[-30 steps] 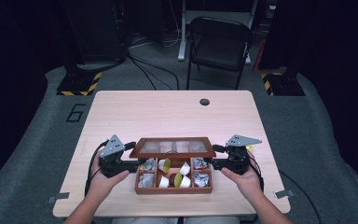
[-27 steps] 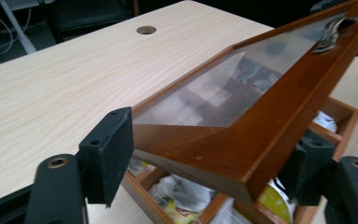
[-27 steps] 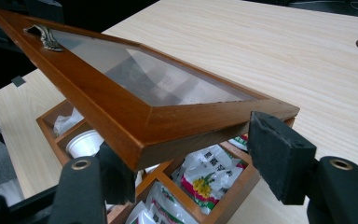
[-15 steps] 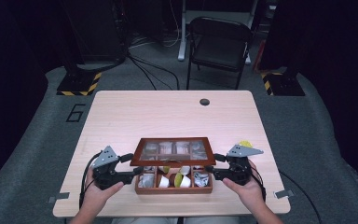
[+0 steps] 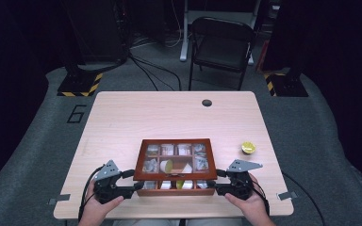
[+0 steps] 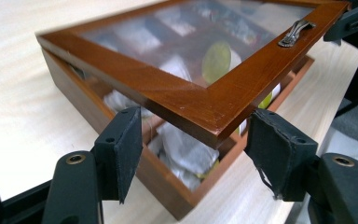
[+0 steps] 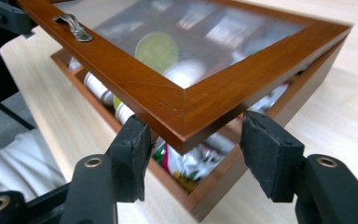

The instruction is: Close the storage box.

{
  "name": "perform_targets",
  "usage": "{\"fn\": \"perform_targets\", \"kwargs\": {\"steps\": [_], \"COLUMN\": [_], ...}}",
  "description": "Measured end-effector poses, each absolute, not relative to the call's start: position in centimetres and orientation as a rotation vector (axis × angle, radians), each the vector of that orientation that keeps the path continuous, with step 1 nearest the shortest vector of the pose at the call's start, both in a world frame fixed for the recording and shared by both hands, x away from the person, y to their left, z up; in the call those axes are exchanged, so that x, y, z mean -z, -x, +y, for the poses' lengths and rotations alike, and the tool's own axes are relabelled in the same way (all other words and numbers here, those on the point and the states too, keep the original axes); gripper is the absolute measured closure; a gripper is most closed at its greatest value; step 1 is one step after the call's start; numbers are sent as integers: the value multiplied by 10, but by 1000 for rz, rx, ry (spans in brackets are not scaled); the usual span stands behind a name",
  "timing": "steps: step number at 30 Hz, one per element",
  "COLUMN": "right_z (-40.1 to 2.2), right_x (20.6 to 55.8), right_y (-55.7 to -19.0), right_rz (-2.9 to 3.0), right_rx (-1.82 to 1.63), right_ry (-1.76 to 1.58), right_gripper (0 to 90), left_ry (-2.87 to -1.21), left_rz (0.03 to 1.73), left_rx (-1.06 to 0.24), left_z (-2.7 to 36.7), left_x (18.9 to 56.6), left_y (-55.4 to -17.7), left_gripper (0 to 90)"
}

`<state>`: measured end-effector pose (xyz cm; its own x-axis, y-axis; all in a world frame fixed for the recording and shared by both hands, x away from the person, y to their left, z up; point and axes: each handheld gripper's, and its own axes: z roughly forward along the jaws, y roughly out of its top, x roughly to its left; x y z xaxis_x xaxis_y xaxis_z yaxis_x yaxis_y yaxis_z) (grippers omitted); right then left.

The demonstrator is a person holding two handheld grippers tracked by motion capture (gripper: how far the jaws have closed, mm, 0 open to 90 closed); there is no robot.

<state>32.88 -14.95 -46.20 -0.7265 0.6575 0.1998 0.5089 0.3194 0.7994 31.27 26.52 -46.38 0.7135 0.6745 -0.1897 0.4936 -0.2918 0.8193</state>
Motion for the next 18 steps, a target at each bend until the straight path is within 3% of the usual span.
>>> {"fn": "perform_targets", "kwargs": {"steps": [18], "right_z": [-152], "right_x": [482], "right_y": [-322], "right_rz": [2524], "right_rx": [-1231], "right_ry": [-1091], "right_gripper": [377], "left_ry": [-2046], "left_rz": [947], "left_rx": [-182], "left_z": [267], "left_x": [481], "left_y": [-311], "left_gripper": [350]}}
